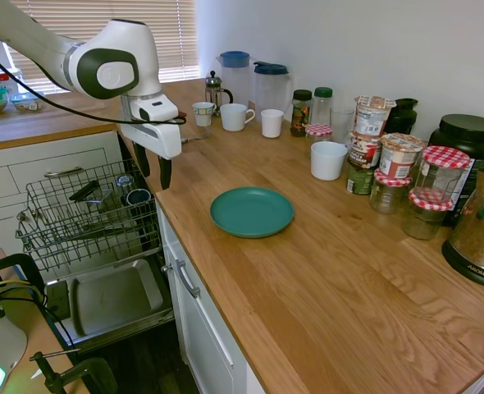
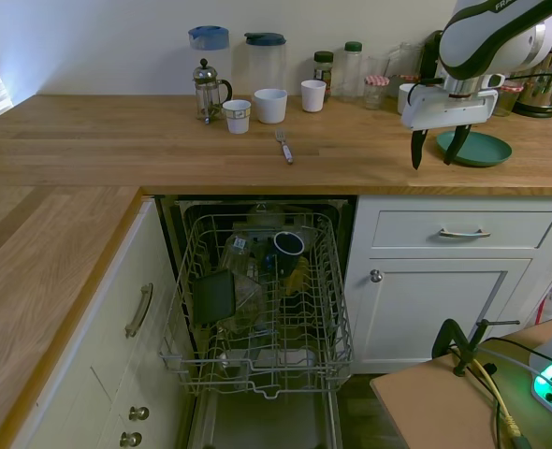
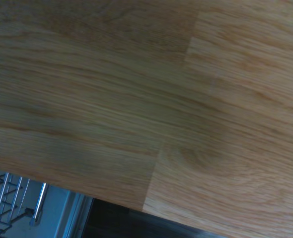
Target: Put the fork in the dishwasher
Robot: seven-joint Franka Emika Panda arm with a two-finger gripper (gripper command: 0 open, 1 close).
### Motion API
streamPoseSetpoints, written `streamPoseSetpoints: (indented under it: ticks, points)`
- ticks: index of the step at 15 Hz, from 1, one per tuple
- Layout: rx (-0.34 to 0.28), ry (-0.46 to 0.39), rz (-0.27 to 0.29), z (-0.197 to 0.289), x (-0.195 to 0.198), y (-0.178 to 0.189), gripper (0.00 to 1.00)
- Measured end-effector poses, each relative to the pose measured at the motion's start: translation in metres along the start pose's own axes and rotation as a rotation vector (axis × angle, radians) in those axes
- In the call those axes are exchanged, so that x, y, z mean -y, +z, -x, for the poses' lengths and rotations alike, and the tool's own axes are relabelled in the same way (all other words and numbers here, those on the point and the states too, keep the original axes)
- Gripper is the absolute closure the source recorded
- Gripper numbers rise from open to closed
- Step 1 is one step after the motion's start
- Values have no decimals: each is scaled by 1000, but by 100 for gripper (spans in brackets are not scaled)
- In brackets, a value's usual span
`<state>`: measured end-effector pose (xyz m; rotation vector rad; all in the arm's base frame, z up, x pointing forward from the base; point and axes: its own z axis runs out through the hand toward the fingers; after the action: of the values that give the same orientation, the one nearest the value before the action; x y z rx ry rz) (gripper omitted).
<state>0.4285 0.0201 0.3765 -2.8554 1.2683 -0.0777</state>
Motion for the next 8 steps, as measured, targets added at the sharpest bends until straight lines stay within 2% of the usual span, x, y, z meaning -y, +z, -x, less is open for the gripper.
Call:
streamPoseSetpoints:
  ticks: [4,8]
  points:
    - [-7,-8,-4,0,6,-3,0]
    - [-37,-5,-41,-1,52,-22,0]
